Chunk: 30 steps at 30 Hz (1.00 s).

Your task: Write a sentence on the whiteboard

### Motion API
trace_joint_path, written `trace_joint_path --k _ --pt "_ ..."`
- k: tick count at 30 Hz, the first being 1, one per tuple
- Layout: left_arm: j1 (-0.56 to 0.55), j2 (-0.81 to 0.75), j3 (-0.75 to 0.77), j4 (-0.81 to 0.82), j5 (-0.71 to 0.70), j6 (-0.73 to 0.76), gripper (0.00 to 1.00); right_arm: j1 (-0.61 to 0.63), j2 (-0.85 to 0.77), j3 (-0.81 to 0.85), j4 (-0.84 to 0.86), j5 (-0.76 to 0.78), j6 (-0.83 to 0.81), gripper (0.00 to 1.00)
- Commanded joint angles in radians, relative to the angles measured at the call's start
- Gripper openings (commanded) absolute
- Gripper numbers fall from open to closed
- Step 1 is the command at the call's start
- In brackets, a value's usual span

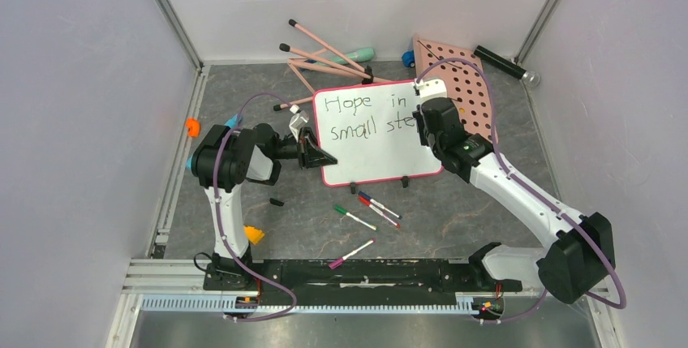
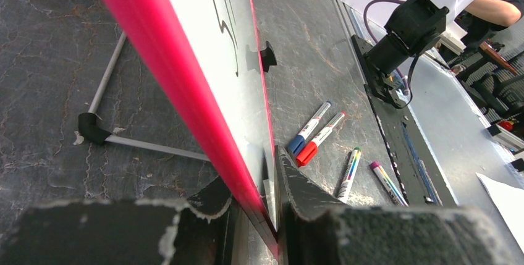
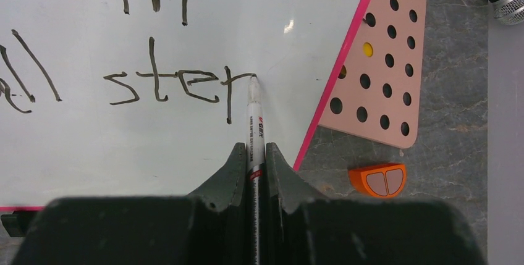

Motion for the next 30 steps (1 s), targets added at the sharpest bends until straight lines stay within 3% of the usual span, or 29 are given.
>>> trace_joint_path --k 1,14,30 --pt "-0.01 0.013 0.007 0.083 0.058 0.084 0.16 -0.005 -0.03 0.0 0.003 -0.022 -0.019 0.0" --pt "-0.01 0.014 0.008 0.083 0.059 0.084 0.16 -0.004 -0.014 0.01 -0.003 -0.116 -0.028 0.0" --pt "-0.01 0.012 0.007 0.083 0.059 0.085 0.16 -0.006 -0.055 0.039 0.009 -0.078 -0.016 0.0"
